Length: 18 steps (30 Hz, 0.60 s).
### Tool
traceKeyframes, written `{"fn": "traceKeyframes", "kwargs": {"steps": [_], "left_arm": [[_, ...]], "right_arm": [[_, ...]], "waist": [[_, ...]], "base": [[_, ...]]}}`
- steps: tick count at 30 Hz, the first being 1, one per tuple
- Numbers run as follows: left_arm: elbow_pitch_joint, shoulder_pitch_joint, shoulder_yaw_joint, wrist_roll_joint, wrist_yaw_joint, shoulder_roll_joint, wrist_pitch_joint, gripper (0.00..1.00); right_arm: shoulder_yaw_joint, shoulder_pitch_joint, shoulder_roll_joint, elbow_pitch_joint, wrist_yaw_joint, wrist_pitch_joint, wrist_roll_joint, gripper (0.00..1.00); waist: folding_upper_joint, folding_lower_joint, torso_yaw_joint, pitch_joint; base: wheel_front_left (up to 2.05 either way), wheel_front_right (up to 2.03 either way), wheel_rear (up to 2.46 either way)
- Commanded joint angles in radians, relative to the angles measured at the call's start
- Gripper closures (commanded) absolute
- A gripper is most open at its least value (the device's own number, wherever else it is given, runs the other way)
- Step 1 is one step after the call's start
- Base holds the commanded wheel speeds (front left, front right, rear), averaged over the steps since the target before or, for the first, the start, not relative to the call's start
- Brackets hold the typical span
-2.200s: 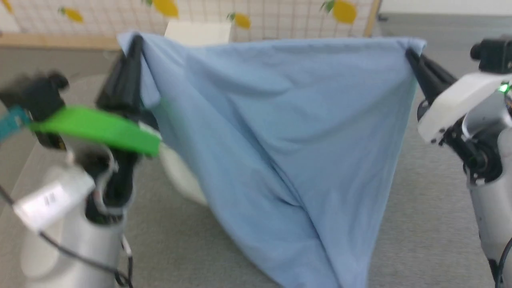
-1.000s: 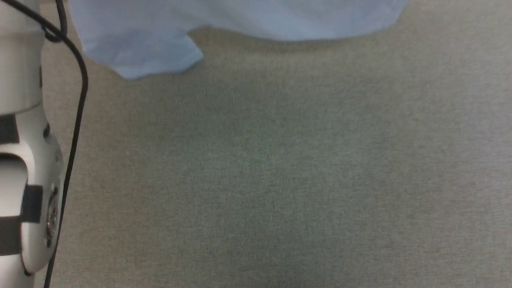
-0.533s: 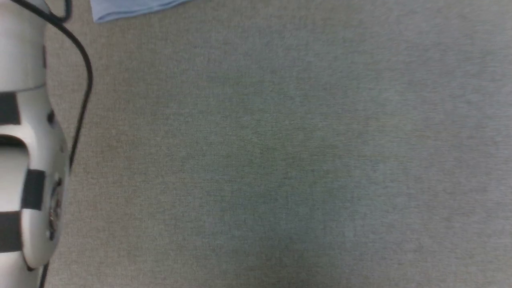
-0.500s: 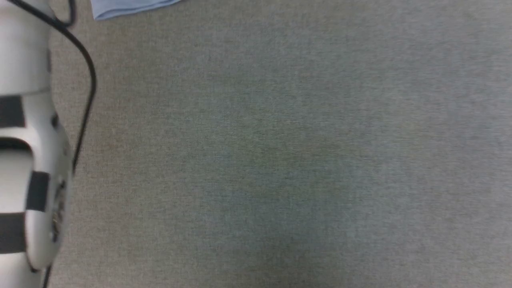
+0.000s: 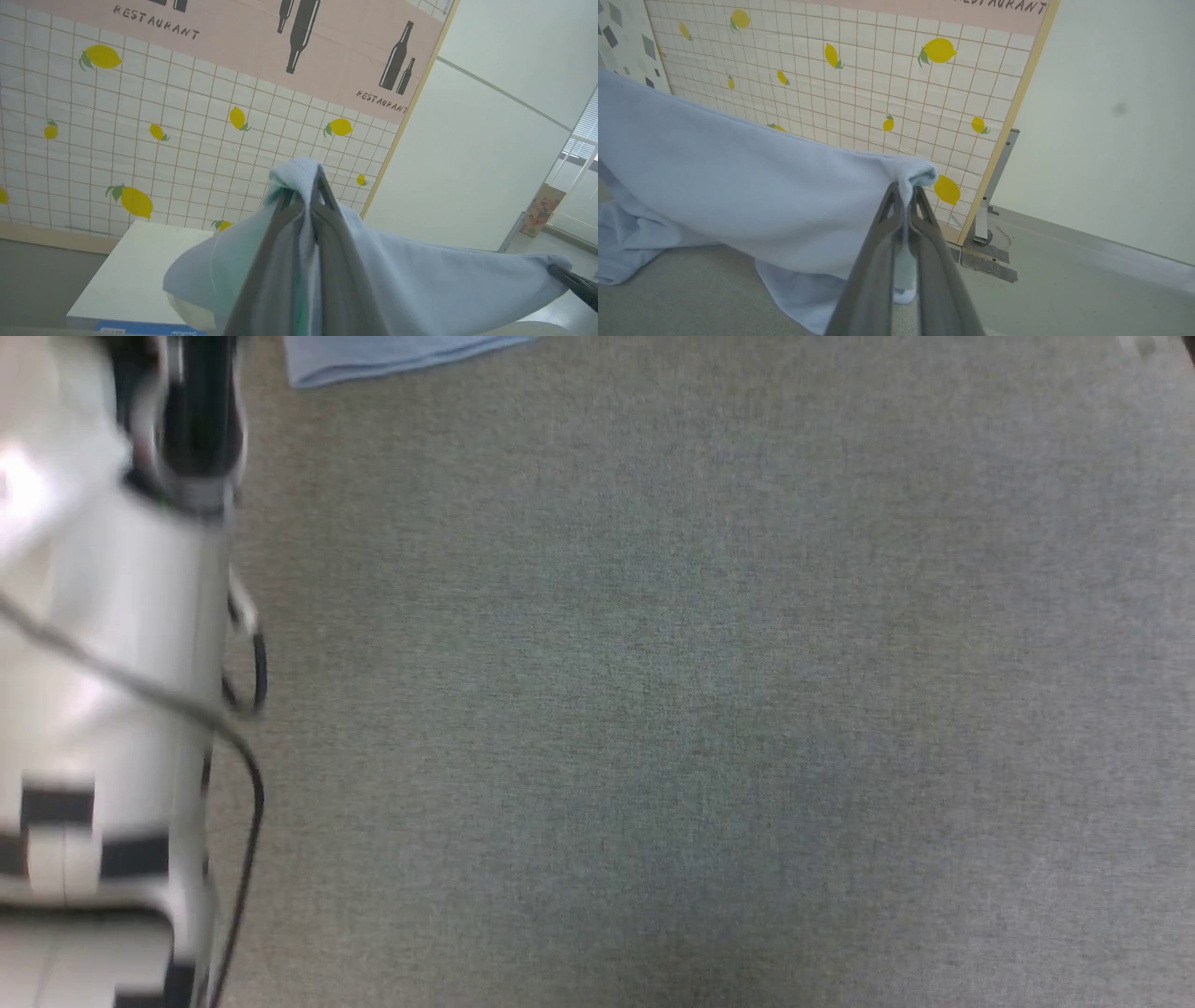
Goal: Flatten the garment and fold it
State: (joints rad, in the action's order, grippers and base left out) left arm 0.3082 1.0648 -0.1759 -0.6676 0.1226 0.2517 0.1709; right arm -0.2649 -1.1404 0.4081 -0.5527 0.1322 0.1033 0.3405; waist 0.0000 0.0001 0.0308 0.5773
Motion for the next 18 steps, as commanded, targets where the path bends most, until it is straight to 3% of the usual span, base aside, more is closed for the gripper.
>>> {"fn": "traceKeyframes", "kwargs": {"steps": [1,8,13,18], "left_arm": [[-0.060,-0.072,0.003,-0.022,0.003,0.018,-0.022,1.00],[-0.377,-0.432,0.033,-0.098,-0.065,0.052,-0.114,1.00],[-0.485,-0.669,0.021,-0.109,-0.112,0.053,-0.136,1.00],[-0.499,-0.863,-0.042,-0.126,-0.103,0.083,-0.208,1.00]], "right_arm": [[0.007,0.062,0.034,0.054,-0.002,-0.027,0.043,1.00],[0.107,0.407,0.121,0.338,-0.002,-0.190,0.205,1.00],[0.217,0.649,0.075,0.449,-0.002,-0.267,0.246,1.00],[0.265,0.864,0.006,0.518,-0.002,-0.341,0.294,1.00]], "waist": [[0.0000,-0.0001,0.009,-0.036],[0.0000,-0.0001,0.021,-0.115],[0.0000,-0.0001,0.028,-0.188],[0.0000,-0.0001,0.031,-0.249]], "base": [[0.00,0.00,0.00],[0.00,0.00,0.00],[0.00,0.00,0.00],[0.00,0.00,0.00]]}}
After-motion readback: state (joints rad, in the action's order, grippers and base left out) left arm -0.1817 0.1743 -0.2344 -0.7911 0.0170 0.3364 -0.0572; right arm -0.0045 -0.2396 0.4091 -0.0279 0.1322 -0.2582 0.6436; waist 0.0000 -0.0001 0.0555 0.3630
